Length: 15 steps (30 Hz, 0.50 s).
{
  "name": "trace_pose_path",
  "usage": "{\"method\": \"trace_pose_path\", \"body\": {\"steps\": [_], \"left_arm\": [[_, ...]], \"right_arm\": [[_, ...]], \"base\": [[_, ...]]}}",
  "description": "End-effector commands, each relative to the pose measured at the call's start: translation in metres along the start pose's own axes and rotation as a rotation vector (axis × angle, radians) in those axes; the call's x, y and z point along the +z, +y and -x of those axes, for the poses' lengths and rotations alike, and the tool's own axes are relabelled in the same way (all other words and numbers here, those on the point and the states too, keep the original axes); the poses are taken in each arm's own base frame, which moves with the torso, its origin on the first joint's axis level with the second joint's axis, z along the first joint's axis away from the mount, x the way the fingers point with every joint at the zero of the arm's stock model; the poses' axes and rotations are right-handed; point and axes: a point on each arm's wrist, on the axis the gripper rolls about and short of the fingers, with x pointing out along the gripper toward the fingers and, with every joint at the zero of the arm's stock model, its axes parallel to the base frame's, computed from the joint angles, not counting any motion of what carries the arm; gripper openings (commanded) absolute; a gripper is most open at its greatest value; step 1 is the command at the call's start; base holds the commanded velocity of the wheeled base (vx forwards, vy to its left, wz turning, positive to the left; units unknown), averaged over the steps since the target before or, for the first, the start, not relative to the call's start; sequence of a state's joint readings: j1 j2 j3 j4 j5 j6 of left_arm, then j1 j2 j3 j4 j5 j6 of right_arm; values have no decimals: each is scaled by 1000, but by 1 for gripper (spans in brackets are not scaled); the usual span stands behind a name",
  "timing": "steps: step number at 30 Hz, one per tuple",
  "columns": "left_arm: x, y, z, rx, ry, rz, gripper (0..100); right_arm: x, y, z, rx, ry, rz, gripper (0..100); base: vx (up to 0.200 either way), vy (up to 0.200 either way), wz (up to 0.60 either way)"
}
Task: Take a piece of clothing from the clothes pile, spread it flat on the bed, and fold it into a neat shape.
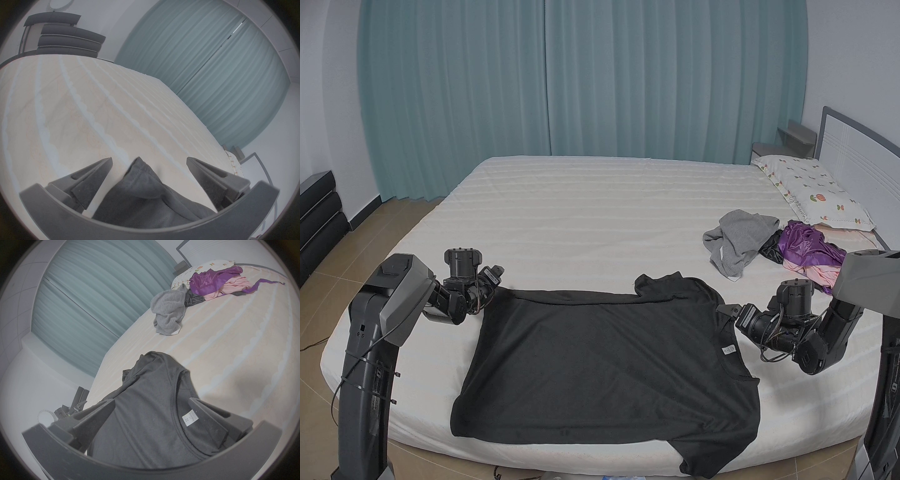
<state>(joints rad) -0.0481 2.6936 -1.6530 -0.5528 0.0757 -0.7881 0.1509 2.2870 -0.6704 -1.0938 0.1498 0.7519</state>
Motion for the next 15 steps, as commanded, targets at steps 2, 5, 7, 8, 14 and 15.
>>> {"method": "trace_pose_path", "body": {"steps": [2,5,7,8,14,15], "left_arm": [[-3,5,-3,11,7,2,100],[-5,1,-1,6,14,2,100],[-6,2,-2,7,17,1,100],[-7,1,-3,5,19,0,100],[-3,0,-6,-4,0,9,0],[-2,0,-6,-6,-5,20,0]], "right_arm": [[2,-5,-3,-9,-5,-7,100],[-2,-7,-7,-11,7,-7,100],[-4,-9,-10,-12,12,-6,100],[-5,-10,-13,-13,13,-6,100],[5,-2,-29,4,-11,4,100],[7,0,-33,4,-6,3,100]], "base": [[0,0,0],[0,0,0],[0,0,0],[0,0,0],[0,0,0],[0,0,0]]}}
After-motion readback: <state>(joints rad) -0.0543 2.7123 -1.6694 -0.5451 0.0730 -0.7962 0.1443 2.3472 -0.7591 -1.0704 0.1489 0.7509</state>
